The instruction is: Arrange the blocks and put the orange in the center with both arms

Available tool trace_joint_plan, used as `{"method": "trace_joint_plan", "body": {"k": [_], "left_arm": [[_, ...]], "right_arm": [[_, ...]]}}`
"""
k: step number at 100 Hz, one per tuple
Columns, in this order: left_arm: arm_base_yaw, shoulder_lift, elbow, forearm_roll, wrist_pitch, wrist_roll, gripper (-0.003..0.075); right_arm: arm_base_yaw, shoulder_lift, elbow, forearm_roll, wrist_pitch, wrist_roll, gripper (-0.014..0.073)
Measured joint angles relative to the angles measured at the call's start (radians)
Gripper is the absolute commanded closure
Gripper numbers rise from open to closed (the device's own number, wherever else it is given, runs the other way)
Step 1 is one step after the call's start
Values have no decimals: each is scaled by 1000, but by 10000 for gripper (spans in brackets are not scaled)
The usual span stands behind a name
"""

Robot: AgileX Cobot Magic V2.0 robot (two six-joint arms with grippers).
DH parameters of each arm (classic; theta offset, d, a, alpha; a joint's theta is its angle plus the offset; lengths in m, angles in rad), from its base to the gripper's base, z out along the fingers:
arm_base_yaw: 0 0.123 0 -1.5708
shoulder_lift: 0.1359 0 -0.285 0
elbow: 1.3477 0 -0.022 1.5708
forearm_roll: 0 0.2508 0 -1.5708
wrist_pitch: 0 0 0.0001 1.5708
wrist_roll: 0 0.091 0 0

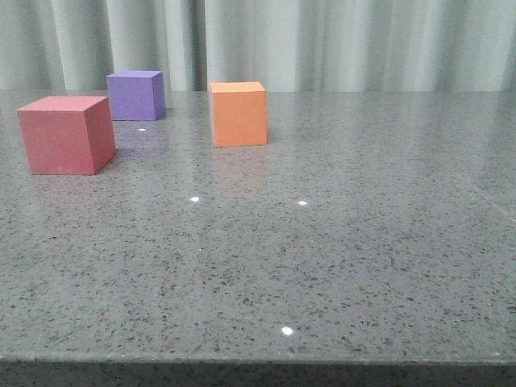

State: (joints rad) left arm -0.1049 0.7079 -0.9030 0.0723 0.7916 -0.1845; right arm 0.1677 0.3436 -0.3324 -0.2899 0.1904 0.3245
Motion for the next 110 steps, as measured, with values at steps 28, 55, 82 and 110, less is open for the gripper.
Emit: {"method": "trace_joint_plan", "body": {"k": [28, 55, 82, 110], "left_arm": [[0, 4, 0, -3, 53, -4, 88], [0, 38, -1, -50, 53, -6, 104], [-6, 191, -32, -142, 33, -6, 104], [-177, 398, -210, -118, -47, -74, 104]], "right_arm": [[0, 0, 0, 0, 0, 0, 662], [0, 0, 0, 0, 0, 0, 662], [0, 0, 0, 0, 0, 0, 662], [0, 0, 0, 0, 0, 0, 662]]}}
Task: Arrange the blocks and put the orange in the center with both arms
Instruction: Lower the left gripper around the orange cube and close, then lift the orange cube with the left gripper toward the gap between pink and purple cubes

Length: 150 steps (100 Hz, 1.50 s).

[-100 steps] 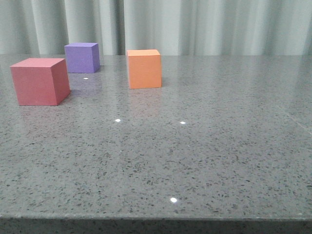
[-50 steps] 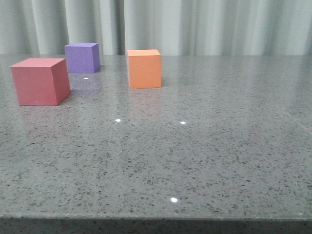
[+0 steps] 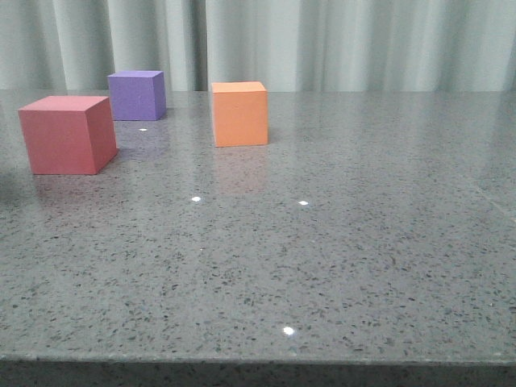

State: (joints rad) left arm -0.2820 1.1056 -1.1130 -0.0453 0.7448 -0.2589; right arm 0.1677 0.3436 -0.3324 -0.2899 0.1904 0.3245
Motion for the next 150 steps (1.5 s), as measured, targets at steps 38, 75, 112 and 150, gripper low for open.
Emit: {"method": "trace_joint_plan", "body": {"k": [38, 75, 112, 150], "left_arm": [[-310, 433, -361, 290, -12, -310, 104], [-441, 773, -692, 442, 79, -504, 104], [-449, 879, -749, 498, 121, -599, 104], [-449, 960, -753, 513, 126, -635, 104]], "right_arm": [[0, 0, 0, 0, 0, 0, 662], [0, 0, 0, 0, 0, 0, 662], [0, 0, 0, 0, 0, 0, 662], [0, 0, 0, 0, 0, 0, 662]]}}
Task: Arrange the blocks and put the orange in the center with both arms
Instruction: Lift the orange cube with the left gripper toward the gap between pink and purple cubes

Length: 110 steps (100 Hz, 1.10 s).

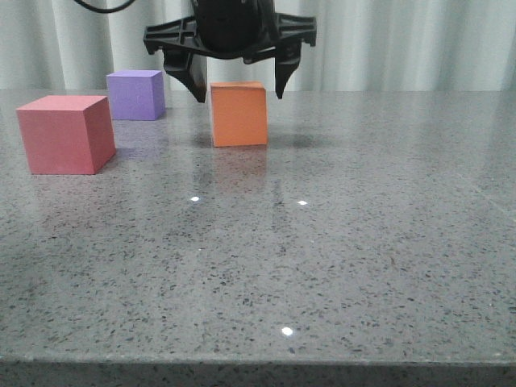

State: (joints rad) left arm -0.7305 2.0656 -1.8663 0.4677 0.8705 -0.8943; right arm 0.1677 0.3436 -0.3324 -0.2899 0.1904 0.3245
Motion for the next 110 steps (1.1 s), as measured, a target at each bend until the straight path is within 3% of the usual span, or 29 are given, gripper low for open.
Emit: {"method": "trace_joint_plan", "body": {"k": [16, 34, 41, 82, 110], "left_arm": [[0, 23, -2, 0, 4, -2, 134], [0, 34, -2, 0, 17, -4, 353], [0, 34, -2, 0, 19, 1, 394], [8, -109, -2, -21, 22, 174, 395], [128, -272, 98, -130, -5, 372, 395]], "right_arm": [[0, 0, 0, 0, 0, 0, 662], [0, 0, 0, 0, 0, 0, 662], [0, 0, 0, 0, 0, 0, 662], [0, 0, 0, 0, 0, 0, 662], [0, 0, 0, 0, 0, 0, 662]]}}
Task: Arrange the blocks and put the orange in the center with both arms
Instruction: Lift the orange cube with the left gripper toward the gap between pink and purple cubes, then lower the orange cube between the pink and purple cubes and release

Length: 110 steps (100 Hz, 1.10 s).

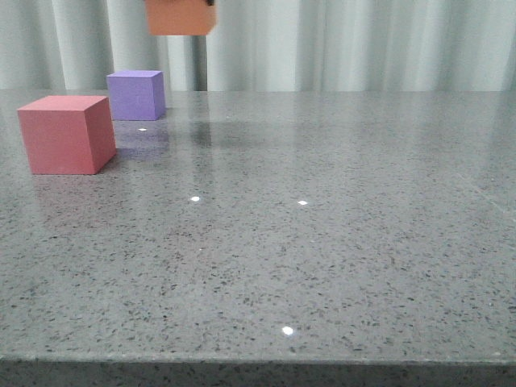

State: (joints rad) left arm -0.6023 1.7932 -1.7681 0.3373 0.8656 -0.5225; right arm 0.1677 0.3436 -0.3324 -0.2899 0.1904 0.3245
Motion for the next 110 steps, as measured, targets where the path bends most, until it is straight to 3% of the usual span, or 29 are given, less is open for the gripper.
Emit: {"method": "trace_joint_plan", "body": {"k": [20, 40, 110], "left_arm": [[125, -71, 165, -65, -104, 78, 395], [205, -73, 232, -147, -179, 181, 395], [241, 91, 247, -162, -234, 201, 395]], "right_arm": [[0, 0, 0, 0, 0, 0, 662], [0, 0, 0, 0, 0, 0, 662], [0, 0, 0, 0, 0, 0, 662]]}}
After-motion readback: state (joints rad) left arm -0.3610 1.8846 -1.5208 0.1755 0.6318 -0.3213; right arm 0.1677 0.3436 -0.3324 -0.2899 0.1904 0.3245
